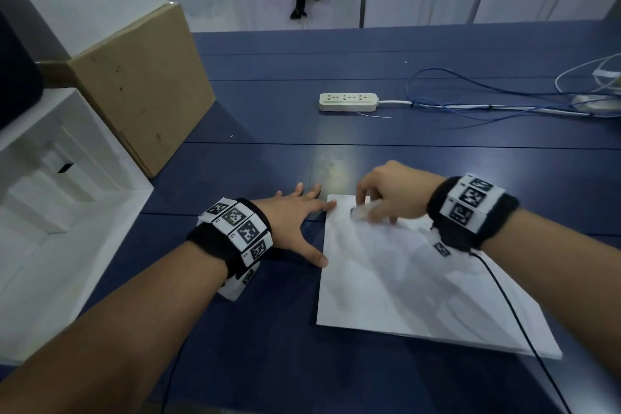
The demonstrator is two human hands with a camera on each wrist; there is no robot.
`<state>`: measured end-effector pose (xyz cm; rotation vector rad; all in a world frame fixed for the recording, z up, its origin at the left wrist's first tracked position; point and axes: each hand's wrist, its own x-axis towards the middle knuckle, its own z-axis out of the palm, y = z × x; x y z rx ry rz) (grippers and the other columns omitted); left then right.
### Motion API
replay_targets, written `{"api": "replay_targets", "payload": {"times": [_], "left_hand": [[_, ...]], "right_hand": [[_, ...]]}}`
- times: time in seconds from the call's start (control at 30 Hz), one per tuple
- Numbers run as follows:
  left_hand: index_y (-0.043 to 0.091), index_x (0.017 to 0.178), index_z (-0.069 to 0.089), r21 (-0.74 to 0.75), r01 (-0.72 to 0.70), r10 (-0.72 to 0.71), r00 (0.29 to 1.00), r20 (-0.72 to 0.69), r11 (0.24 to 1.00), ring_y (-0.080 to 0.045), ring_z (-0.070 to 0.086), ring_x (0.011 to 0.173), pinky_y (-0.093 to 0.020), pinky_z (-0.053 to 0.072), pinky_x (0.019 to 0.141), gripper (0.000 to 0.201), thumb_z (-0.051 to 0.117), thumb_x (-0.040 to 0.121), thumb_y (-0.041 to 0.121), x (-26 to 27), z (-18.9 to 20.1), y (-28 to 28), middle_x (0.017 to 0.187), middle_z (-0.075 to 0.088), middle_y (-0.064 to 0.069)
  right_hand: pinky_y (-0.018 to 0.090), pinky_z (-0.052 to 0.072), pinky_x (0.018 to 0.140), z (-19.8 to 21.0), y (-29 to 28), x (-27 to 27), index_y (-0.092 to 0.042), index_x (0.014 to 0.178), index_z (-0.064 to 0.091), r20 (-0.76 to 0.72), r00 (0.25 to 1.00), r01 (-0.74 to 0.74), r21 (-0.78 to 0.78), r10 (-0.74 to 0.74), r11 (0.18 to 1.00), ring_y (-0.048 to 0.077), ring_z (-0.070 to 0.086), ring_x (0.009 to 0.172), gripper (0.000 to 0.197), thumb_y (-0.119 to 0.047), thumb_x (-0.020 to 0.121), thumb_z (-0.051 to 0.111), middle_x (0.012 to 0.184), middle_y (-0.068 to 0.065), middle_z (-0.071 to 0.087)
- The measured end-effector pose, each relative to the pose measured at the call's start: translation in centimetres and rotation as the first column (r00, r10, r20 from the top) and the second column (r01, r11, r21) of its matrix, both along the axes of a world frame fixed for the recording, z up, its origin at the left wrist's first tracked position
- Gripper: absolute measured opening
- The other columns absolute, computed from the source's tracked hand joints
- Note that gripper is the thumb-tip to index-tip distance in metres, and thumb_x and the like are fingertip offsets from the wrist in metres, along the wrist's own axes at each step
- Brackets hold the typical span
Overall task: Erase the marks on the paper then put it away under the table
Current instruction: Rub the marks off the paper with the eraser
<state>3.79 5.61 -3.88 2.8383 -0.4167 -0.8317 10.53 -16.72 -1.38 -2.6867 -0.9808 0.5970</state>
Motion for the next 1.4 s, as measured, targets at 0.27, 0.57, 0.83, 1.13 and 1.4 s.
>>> {"api": "replay_targets", "payload": {"times": [0.27, 0.57, 0.83, 1.13, 1.4], "left_hand": [[0.037, 0.156, 0.007, -0.002, -0.002, 0.002, 1.0, 0.005, 1.0, -0.022, -0.019, 0.148, -0.056, -0.003, 0.12, 0.117, 0.072, 0.065, 0.072, -0.1, 0.2, 0.0, 0.163, -0.015, 0.004], [0.039, 0.155, 0.008, 0.001, -0.008, 0.008, 1.0, -0.002, 1.0, -0.022, -0.018, 0.148, -0.056, -0.002, 0.119, 0.116, 0.072, 0.064, 0.073, -0.1, 0.2, 0.0, 0.163, -0.015, 0.005], [0.038, 0.155, 0.01, 0.001, -0.013, 0.013, 1.0, 0.005, 1.0, -0.022, -0.018, 0.149, -0.058, 0.0, 0.119, 0.116, 0.073, 0.064, 0.073, -0.1, 0.3, -0.2, 0.163, -0.014, 0.004], [0.038, 0.155, 0.008, 0.014, -0.006, 0.006, 1.0, -0.002, 1.0, -0.023, -0.018, 0.149, -0.058, 0.0, 0.119, 0.117, 0.073, 0.064, 0.073, 0.0, 0.2, -0.1, 0.163, -0.015, 0.004], [0.035, 0.155, 0.015, 0.102, 0.044, -0.048, 0.998, 0.038, 0.994, -0.025, -0.012, 0.149, -0.06, 0.019, 0.116, 0.115, 0.071, 0.063, 0.075, 0.0, 1.0, -0.7, 0.161, -0.02, 0.013]], "right_hand": [[0.03, 0.059, 0.065, 0.3, -0.9, -3.3, -0.026, 0.093, 0.072, -0.228, 0.957, -0.195, -0.055, 0.178, 0.979, 0.011, 0.071, 0.057, 0.014, -0.025, 0.08, 0.075, 0.074, -0.004, 0.075], [0.031, 0.059, 0.064, -0.2, -0.8, -0.8, -0.024, 0.091, 0.067, -0.012, 1.0, 0.011, 0.03, -0.01, 0.999, 0.012, 0.071, 0.055, 0.01, -0.023, 0.083, 0.072, 0.074, -0.003, 0.072], [0.034, 0.061, 0.062, 0.1, 0.0, -0.2, -0.025, 0.089, 0.067, 0.026, 1.0, 0.008, 0.002, -0.008, 1.0, 0.016, 0.072, 0.055, 0.009, -0.025, 0.084, 0.074, 0.081, -0.002, 0.07], [0.033, 0.059, 0.061, 0.3, -0.7, -3.1, -0.025, 0.091, 0.072, -0.181, 0.972, -0.163, -0.05, 0.152, 0.985, 0.013, 0.07, 0.053, 0.012, -0.022, 0.08, 0.077, 0.072, -0.003, 0.073], [0.036, 0.061, 0.061, 0.0, -1.0, -0.7, -0.025, 0.077, 0.061, -0.043, 0.998, -0.035, 0.013, 0.035, 0.999, 0.02, 0.071, 0.056, 0.017, -0.015, 0.079, 0.075, 0.078, -0.002, 0.066]]}}
